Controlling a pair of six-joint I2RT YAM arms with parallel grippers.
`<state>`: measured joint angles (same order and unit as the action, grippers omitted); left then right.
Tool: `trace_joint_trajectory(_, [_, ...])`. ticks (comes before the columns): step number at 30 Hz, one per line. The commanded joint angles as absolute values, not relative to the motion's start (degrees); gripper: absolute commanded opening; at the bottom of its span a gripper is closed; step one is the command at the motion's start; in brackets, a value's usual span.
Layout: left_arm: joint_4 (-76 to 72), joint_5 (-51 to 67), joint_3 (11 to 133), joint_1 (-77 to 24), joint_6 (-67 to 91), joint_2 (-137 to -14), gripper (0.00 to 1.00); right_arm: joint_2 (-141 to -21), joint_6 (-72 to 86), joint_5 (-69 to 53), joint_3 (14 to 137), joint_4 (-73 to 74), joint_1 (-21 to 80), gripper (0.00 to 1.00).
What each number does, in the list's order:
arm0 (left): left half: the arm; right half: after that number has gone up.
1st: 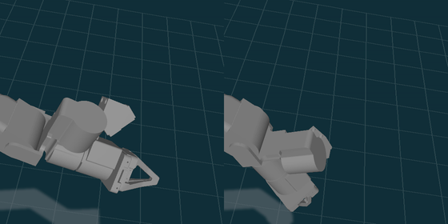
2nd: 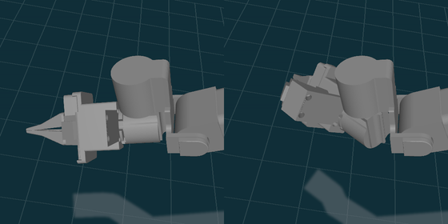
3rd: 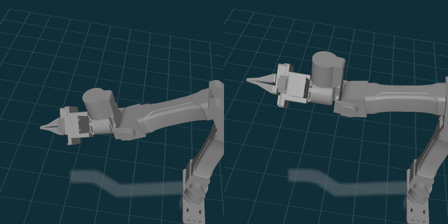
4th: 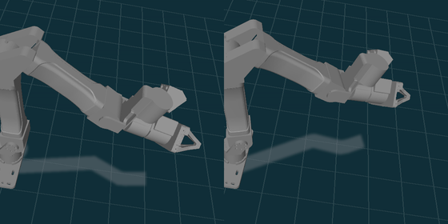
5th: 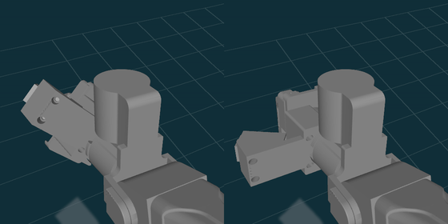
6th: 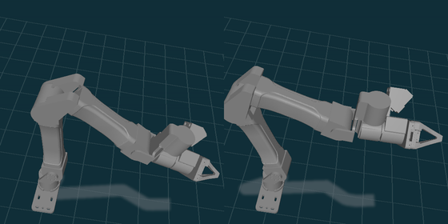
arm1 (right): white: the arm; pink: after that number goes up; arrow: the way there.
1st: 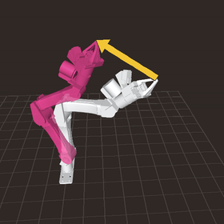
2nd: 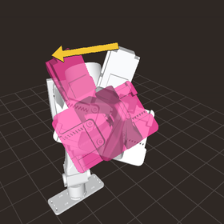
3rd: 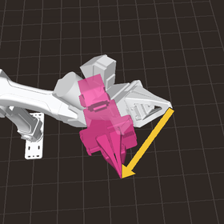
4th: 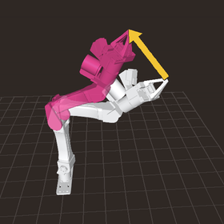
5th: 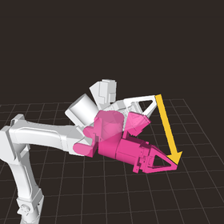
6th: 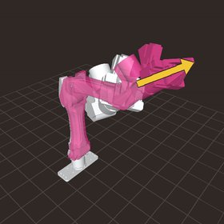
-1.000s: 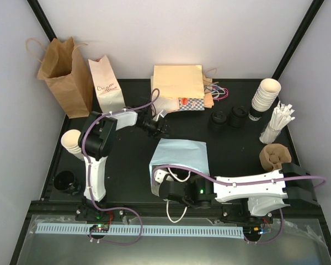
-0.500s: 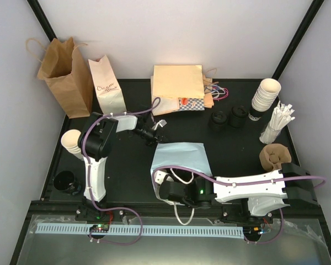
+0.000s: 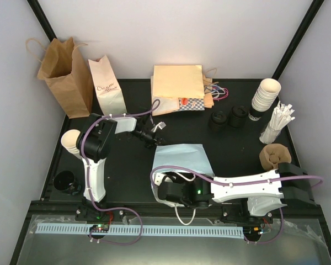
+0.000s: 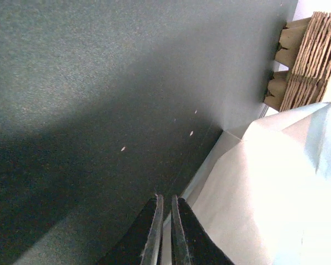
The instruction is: Pack the takeout coffee
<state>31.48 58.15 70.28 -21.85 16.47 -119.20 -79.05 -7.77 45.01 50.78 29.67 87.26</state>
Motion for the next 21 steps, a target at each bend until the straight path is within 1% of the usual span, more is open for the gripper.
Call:
trace_joint_trajectory(1, [30.9, 58.8, 70.6, -22.3, 16.0, -116.6, 0.08, -81.3, -5.6, 42.4, 52.9, 31.7, 86.9, 0.45])
trace_joint_trajectory(21, [31.5, 58.4, 69.7, -24.4, 16.6, -115.6, 0.05, -85.8, -5.2, 46.1, 51.2, 30.2, 86.9, 0.45])
